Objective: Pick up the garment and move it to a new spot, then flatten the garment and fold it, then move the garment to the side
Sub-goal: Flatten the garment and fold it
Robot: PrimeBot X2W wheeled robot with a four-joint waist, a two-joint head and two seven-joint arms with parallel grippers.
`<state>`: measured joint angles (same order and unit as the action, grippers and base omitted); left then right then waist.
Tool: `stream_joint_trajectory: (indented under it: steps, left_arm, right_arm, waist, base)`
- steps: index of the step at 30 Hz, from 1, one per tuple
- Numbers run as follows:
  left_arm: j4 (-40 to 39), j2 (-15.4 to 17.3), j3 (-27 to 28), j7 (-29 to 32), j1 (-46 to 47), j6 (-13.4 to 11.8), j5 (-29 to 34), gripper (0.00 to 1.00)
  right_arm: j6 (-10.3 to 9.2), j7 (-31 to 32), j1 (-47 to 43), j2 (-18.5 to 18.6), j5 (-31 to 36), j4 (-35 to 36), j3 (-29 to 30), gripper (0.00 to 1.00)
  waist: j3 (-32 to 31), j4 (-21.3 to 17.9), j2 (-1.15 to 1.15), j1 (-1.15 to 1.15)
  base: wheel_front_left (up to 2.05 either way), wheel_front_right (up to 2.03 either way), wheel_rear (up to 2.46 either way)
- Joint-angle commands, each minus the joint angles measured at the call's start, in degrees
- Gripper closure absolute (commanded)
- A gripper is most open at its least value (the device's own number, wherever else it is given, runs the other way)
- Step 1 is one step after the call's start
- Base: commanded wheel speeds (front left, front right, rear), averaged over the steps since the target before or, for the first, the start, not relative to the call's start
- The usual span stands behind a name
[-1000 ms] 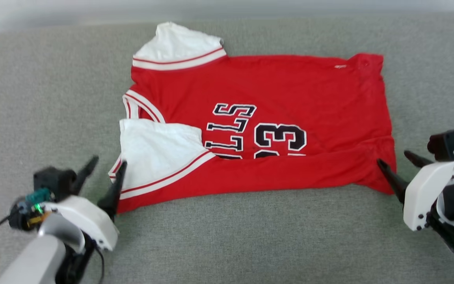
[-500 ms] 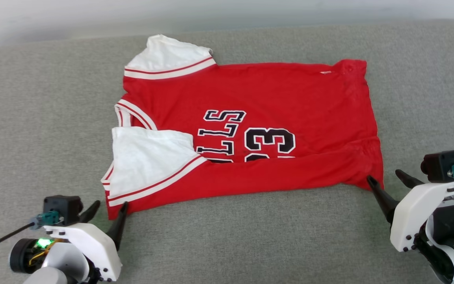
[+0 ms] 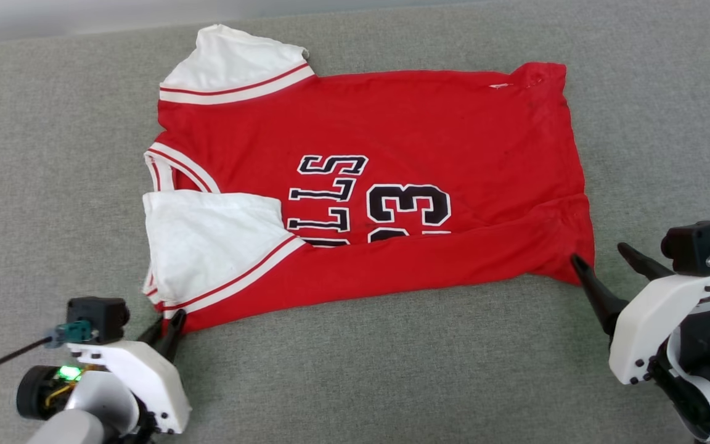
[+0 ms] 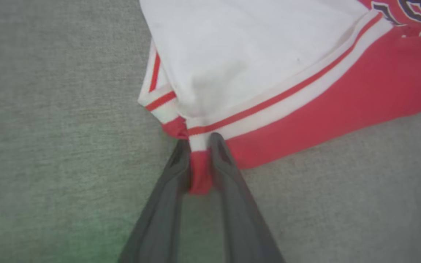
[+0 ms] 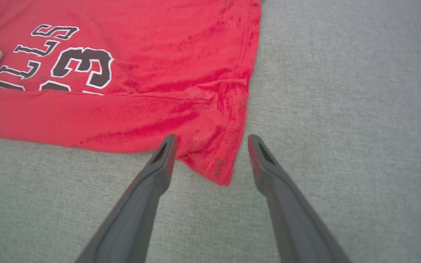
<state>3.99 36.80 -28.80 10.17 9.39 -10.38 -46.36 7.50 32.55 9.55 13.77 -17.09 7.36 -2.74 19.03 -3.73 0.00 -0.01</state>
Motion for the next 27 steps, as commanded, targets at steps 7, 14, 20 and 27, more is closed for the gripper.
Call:
stream_joint_trajectory:
  steps: [7,14,20,27]
  left_arm:
    - [-1.4,-1.7,-1.2,-3.4,-1.3,0.8,1.4,1.00]
    - [-7.7,-0.9,-0.4,-7.0,0.2,-0.3,4.4,1.00]
    - [-12.0,-1.0,-0.6,-8.0,0.6,-1.0,5.5,1.00]
    - [-11.9,-0.3,-0.4,-8.2,0.4,-1.3,5.9,1.00]
  right_arm:
    - [-0.02,3.6,2.2,1.2,2.0,-4.1,1.1,0.00]
    - [-0.02,8.0,4.5,0.8,3.6,-11.3,2.1,0.00]
    - [-0.02,9.8,5.4,-0.7,4.7,-17.3,2.7,0.00]
    - [0.12,10.9,4.5,-0.7,3.2,-21.0,-1.3,1.00]
  waist:
    - [-1.8,2.1,0.00,0.01]
    - [-2.3,4.7,0.00,0.01]
    - [-0.9,6.7,0.00,0.01]
    - [-0.1,7.6,0.00,0.01]
  base:
    - [0.00,0.00,0.00]
    - [0.00,0.00,0.00]
    - [0.00,0.00,0.00]
    - [0.00,0.00,0.00]
